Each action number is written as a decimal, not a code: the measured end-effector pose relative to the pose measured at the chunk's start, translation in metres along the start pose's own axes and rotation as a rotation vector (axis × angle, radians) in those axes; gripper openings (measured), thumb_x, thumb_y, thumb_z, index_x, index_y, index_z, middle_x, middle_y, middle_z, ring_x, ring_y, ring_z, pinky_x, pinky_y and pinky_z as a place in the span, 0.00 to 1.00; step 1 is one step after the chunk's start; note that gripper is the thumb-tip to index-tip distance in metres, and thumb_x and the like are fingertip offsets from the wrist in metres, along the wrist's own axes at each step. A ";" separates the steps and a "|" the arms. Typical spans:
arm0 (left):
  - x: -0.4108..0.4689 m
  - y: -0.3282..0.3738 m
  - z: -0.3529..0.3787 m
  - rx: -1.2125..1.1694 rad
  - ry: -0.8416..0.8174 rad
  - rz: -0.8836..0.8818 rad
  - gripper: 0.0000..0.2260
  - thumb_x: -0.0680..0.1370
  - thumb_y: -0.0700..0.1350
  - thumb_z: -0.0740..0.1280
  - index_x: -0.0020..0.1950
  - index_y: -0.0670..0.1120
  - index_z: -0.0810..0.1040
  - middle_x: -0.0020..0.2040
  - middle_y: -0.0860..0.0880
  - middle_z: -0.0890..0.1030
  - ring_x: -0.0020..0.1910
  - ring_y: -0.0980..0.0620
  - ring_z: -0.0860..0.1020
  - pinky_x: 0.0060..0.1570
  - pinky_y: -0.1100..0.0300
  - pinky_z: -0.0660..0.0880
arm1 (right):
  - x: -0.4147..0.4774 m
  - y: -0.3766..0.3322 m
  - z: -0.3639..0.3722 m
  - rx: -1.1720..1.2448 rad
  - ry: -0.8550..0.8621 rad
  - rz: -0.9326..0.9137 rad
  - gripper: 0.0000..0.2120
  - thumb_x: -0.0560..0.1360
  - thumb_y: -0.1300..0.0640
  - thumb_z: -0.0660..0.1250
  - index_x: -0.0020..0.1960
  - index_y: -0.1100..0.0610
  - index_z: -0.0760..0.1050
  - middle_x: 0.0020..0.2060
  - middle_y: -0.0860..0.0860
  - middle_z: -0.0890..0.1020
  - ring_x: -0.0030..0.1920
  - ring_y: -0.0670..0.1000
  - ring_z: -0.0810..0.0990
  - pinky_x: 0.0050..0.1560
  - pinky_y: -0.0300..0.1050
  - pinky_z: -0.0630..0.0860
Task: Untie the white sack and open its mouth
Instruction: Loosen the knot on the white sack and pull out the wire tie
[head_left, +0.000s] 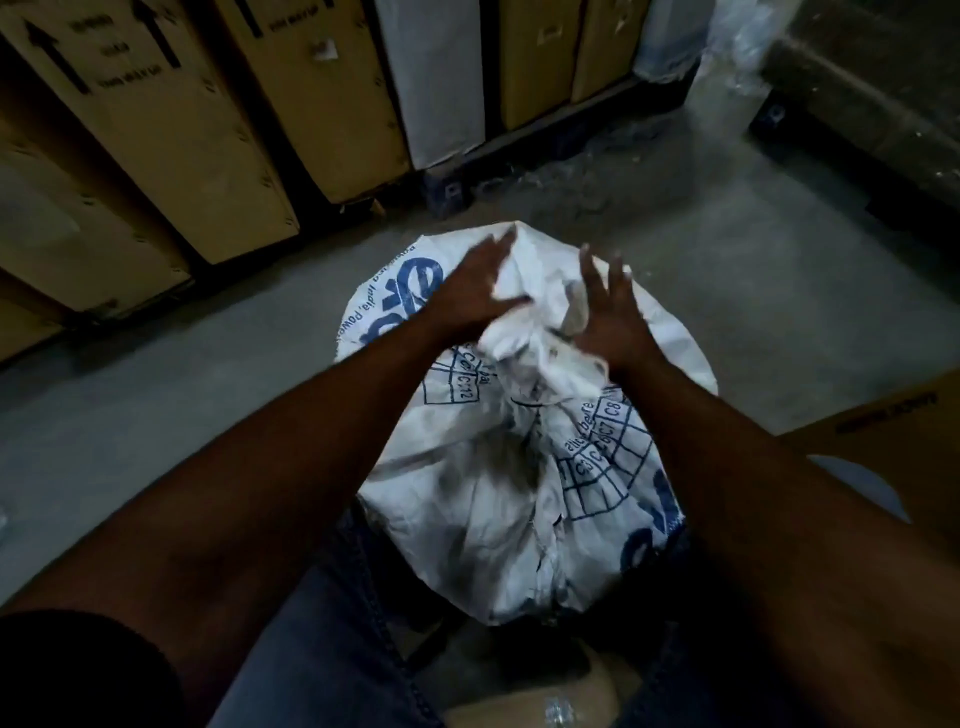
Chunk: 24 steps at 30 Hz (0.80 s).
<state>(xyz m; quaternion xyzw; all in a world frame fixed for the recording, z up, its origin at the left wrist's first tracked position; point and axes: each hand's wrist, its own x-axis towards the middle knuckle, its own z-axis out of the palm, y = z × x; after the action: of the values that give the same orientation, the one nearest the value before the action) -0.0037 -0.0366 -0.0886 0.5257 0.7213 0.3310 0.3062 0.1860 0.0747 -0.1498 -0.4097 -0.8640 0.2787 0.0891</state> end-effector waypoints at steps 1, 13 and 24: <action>-0.004 -0.010 0.004 0.180 -0.076 0.031 0.51 0.69 0.70 0.69 0.85 0.48 0.56 0.84 0.41 0.60 0.83 0.45 0.59 0.82 0.51 0.58 | -0.013 -0.003 0.002 -0.020 -0.069 -0.008 0.61 0.61 0.15 0.55 0.84 0.43 0.39 0.84 0.55 0.41 0.83 0.63 0.39 0.79 0.72 0.52; -0.074 -0.041 0.058 0.255 -0.242 -0.083 0.24 0.84 0.58 0.55 0.67 0.48 0.83 0.68 0.43 0.82 0.69 0.44 0.78 0.67 0.54 0.71 | -0.108 0.014 0.061 -0.358 -0.382 0.007 0.53 0.66 0.26 0.61 0.83 0.40 0.42 0.84 0.51 0.52 0.84 0.57 0.49 0.78 0.68 0.53; -0.056 -0.033 0.082 0.279 0.137 -0.211 0.26 0.84 0.59 0.62 0.72 0.40 0.76 0.71 0.36 0.77 0.72 0.38 0.74 0.70 0.49 0.69 | -0.161 0.009 0.082 -0.604 -0.392 -0.226 0.43 0.72 0.44 0.69 0.81 0.42 0.51 0.78 0.54 0.66 0.78 0.61 0.64 0.70 0.65 0.66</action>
<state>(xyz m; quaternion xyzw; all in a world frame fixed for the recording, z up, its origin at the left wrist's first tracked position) 0.0572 -0.0849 -0.1588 0.4607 0.8305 0.2290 0.2133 0.2646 -0.0763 -0.2107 -0.2587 -0.9476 0.0732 -0.1726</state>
